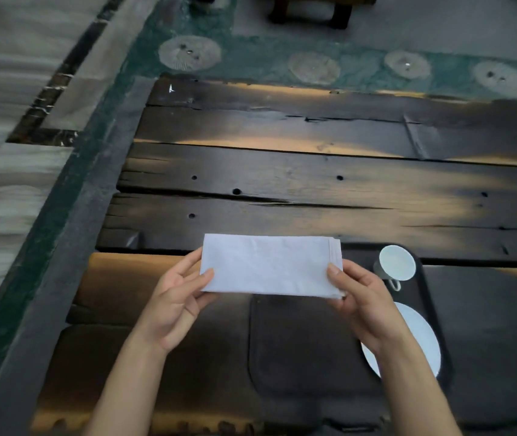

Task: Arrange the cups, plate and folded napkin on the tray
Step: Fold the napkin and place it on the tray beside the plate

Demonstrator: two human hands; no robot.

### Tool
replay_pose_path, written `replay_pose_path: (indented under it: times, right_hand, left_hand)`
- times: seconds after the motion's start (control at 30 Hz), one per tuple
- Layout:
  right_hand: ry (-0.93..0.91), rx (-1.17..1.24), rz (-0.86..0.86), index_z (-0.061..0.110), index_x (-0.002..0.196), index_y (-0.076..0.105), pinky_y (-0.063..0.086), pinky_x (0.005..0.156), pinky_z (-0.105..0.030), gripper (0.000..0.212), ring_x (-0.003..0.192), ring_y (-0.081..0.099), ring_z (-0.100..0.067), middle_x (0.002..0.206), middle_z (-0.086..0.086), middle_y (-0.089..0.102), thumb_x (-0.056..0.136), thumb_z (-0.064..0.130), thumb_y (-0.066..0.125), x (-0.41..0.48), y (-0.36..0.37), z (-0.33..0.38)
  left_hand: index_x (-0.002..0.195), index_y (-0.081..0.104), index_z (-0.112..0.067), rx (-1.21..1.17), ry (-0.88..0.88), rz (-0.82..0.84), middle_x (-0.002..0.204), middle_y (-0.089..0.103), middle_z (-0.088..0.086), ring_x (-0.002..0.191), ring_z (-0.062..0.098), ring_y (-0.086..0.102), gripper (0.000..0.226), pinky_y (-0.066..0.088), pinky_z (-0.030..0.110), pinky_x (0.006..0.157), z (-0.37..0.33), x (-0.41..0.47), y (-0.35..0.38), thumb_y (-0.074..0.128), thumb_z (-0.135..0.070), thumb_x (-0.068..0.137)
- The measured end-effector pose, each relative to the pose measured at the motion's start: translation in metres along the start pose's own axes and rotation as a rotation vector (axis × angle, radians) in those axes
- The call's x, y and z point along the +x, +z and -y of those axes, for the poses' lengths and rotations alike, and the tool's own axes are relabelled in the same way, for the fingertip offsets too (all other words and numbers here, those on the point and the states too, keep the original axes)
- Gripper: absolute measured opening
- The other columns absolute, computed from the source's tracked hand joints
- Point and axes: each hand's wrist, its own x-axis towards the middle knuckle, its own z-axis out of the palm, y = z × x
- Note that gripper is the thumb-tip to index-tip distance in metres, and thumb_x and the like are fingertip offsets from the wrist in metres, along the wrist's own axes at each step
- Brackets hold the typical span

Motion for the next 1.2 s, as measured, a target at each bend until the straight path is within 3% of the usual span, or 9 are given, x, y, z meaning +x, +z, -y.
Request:
replay_pose_path:
  times: [0.3, 0.5, 0.8, 0.93, 1.07, 1.2]
  right_hand:
    - [0.022, -0.066, 0.097, 0.008, 0.121, 0.071, 0.056, 0.089, -0.03, 0.043, 0.117, 0.067, -0.026, 0.127, -0.013, 0.07, 0.084, 0.027, 0.079, -0.053, -0.098, 0.037]
    - [0.072, -0.14, 0.085, 0.007, 0.116, 0.073, 0.057, 0.086, -0.029, 0.033, 0.111, 0.07, -0.028, 0.119, -0.015, 0.073, 0.086, 0.019, 0.075, -0.073, -0.135, 0.034]
    - [0.212, -0.287, -0.003, 0.014, 0.108, 0.077, 0.057, 0.09, -0.037, 0.021, 0.103, 0.073, -0.026, 0.109, -0.014, 0.077, 0.087, 0.018, 0.075, -0.082, -0.153, -0.013]
    - [0.248, -0.396, -0.115, 0.011, 0.098, 0.078, 0.059, 0.068, -0.024, 0.011, 0.081, 0.075, -0.023, 0.09, -0.012, 0.078, 0.087, 0.014, 0.077, -0.077, -0.151, -0.042]
    - [0.279, -0.603, -0.181, 0.013, 0.085, 0.077, 0.053, 0.066, -0.025, 0.003, 0.065, 0.07, -0.014, 0.072, 0.0, 0.076, 0.085, 0.013, 0.079, -0.059, -0.153, -0.07]
    - [0.293, -0.879, -0.251, 0.019, 0.08, 0.075, 0.054, 0.07, -0.029, 0.006, 0.071, 0.071, -0.015, 0.072, 0.004, 0.076, 0.081, 0.024, 0.079, -0.041, -0.157, -0.092]
  left_hand:
    - [0.133, 0.064, -0.029, 0.141, 0.045, -0.045, 0.135, 0.067, 0.011, 0.123, 0.028, 0.065, 0.054, 0.061, 0.039, 0.087, 0.06, -0.046, 0.088, 0.079, -0.024, 0.081]
    - [0.134, 0.061, -0.024, 0.228, 0.02, -0.14, 0.131, 0.07, 0.008, 0.121, 0.025, 0.067, 0.048, 0.061, 0.037, 0.086, 0.098, -0.068, 0.105, 0.071, -0.018, 0.088]
    - [0.122, 0.068, -0.018, 0.365, -0.05, -0.292, 0.106, 0.078, 0.009, 0.101, 0.021, 0.075, 0.031, 0.063, 0.031, 0.075, 0.143, -0.079, 0.086, 0.067, -0.004, 0.094]
    - [0.11, 0.073, -0.015, 0.468, -0.133, -0.379, 0.095, 0.08, 0.008, 0.093, 0.022, 0.077, 0.021, 0.063, 0.031, 0.07, 0.165, -0.072, 0.062, 0.069, -0.003, 0.094]
    - [0.101, 0.075, -0.016, 0.613, -0.214, -0.42, 0.087, 0.08, 0.002, 0.083, 0.018, 0.076, 0.012, 0.06, 0.026, 0.06, 0.179, -0.06, 0.037, 0.073, -0.009, 0.092]
    - [0.096, 0.076, -0.018, 0.819, -0.269, -0.442, 0.081, 0.079, -0.005, 0.078, 0.017, 0.075, 0.007, 0.06, 0.027, 0.06, 0.189, -0.045, 0.02, 0.076, -0.016, 0.09]
